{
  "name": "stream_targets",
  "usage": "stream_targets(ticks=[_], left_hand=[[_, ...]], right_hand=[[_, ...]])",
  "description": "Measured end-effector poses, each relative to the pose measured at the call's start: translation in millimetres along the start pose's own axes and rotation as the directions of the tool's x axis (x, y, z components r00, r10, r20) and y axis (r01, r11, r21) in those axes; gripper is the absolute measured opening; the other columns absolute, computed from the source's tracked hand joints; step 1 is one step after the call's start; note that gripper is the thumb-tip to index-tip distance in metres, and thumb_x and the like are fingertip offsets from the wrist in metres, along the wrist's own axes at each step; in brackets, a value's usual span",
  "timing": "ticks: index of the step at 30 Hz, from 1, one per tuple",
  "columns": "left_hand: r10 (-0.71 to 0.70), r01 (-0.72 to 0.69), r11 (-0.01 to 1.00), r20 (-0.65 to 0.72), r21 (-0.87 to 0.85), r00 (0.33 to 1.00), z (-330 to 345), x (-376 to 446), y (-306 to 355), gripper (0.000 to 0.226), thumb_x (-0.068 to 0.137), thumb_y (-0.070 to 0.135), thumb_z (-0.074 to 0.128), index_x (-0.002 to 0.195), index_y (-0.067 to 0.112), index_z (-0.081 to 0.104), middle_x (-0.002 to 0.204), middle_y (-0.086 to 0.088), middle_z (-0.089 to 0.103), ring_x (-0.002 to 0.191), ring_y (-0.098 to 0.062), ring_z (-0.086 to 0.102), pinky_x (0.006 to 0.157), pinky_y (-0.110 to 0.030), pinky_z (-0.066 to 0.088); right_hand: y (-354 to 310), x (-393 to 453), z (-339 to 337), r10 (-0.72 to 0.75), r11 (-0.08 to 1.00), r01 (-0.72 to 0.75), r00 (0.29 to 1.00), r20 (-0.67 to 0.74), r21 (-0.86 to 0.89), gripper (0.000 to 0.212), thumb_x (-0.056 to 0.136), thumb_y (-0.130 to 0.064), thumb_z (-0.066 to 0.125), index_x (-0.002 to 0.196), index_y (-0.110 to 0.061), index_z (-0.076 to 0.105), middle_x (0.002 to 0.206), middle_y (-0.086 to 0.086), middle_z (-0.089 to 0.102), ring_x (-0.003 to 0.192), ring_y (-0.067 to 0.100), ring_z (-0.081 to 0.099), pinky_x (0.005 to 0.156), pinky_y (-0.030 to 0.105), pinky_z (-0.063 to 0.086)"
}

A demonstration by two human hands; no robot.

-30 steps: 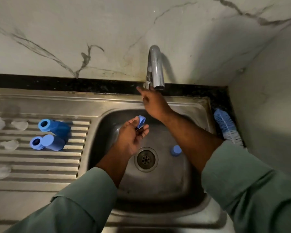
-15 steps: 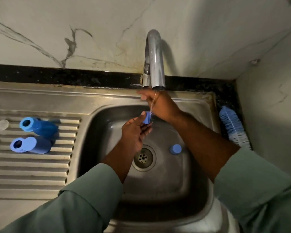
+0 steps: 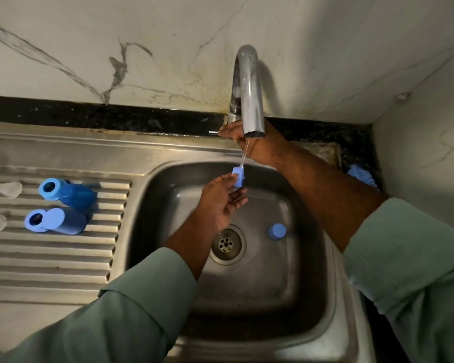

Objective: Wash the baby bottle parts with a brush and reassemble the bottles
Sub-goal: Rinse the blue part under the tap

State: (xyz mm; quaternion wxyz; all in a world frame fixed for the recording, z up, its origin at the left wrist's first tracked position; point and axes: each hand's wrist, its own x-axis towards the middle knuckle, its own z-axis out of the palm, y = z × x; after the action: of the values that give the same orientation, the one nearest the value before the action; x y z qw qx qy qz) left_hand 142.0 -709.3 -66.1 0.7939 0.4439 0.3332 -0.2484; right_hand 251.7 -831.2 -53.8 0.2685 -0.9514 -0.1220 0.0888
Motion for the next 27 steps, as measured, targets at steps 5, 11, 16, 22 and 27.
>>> stream_targets(ticks=[5,11,16,22,27], left_hand=[[0.038,-0.038,0.999,-0.062,-0.002,0.997,6,-4,0,0.029,0.088,0.027,0.072,0.102,0.003,0.063,0.087,-0.012,0.068,0.073,-0.021,0.066,0.063,-0.028,0.059],[0.001,-0.005,0.994,-0.039,-0.105,0.999,4,-8,4,0.038,0.087,0.013,0.072,0.118,-0.004,0.058,0.113,-0.020,0.063,0.103,-0.029,0.065,0.072,-0.030,0.061],[0.057,-0.057,0.998,-0.006,-0.024,0.998,3,-10,3,0.033,0.086,0.004,0.070,0.117,0.004,0.060,0.114,-0.014,0.065,0.107,-0.027,0.064,0.070,-0.029,0.059],[0.033,-0.028,0.994,-0.052,0.104,0.998,1,-13,4,0.037,0.092,0.047,0.062,0.099,0.011,0.068,0.084,-0.008,0.067,0.062,-0.013,0.059,0.057,-0.024,0.049],[-0.002,0.002,0.998,0.010,0.061,1.000,3,-13,7,0.022,0.093,0.027,0.066,0.106,0.009,0.065,0.090,-0.011,0.064,0.067,-0.015,0.059,0.056,-0.023,0.053]], right_hand=[[-3,-7,-3,-0.060,0.997,0.060,0.998,-0.004,-0.038,0.034,0.090,-0.019,0.055,0.120,-0.004,0.060,0.125,0.017,0.052,0.107,0.030,0.057,0.096,0.034,0.050],[-4,-23,-4,-0.080,0.990,0.085,0.996,-0.045,0.115,0.033,0.090,-0.011,0.057,0.122,-0.010,0.063,0.131,0.011,0.053,0.121,0.022,0.050,0.108,0.032,0.038],[-1,-30,3,-0.156,0.983,0.163,0.984,-0.083,0.088,0.033,0.087,0.002,0.056,0.117,-0.003,0.065,0.132,0.014,0.056,0.131,0.028,0.044,0.113,0.039,0.033],[-5,-31,3,-0.179,0.980,0.188,0.977,-0.118,0.068,0.037,0.087,0.006,0.053,0.121,-0.002,0.063,0.135,0.015,0.054,0.131,0.029,0.045,0.112,0.032,0.033],[-8,-33,-7,-0.156,0.986,0.160,0.984,-0.089,0.040,0.039,0.087,0.008,0.051,0.122,-0.004,0.063,0.134,0.014,0.056,0.128,0.026,0.047,0.107,0.019,0.026]])
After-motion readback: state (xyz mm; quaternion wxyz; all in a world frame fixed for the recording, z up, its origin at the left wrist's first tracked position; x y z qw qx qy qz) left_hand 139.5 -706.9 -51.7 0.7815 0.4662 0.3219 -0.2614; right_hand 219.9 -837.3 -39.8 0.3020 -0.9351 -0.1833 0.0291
